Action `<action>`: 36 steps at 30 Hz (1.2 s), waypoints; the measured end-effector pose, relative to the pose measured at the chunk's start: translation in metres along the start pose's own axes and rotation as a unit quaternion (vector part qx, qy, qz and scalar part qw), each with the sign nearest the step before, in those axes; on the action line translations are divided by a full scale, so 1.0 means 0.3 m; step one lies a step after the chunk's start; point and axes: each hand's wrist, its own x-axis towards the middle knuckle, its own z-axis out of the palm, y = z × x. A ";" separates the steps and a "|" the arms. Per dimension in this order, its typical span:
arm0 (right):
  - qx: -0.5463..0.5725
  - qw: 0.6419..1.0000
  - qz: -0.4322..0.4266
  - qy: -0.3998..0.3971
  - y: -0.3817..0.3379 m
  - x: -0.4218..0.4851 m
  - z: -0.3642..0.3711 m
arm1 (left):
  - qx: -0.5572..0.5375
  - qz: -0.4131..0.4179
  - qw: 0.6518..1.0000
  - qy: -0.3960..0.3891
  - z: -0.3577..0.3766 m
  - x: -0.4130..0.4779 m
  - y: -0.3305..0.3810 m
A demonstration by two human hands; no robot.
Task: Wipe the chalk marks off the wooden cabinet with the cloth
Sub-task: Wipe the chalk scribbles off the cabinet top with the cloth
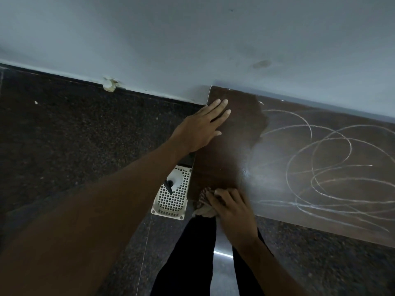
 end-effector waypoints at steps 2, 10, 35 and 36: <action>-0.015 0.999 0.020 0.023 0.055 0.047 -0.025 | -0.008 -0.011 1.000 0.005 0.006 0.002 0.010; 0.008 0.983 0.175 0.052 0.104 0.333 -0.149 | -0.041 -0.022 0.999 0.003 0.003 0.011 -0.002; 0.015 0.949 0.305 0.084 0.250 0.310 -0.269 | -0.103 -0.065 0.987 -0.101 -0.072 -0.001 0.085; 0.020 0.945 0.314 0.089 0.264 0.362 -0.283 | -0.094 -0.059 0.987 -0.114 -0.075 -0.002 0.081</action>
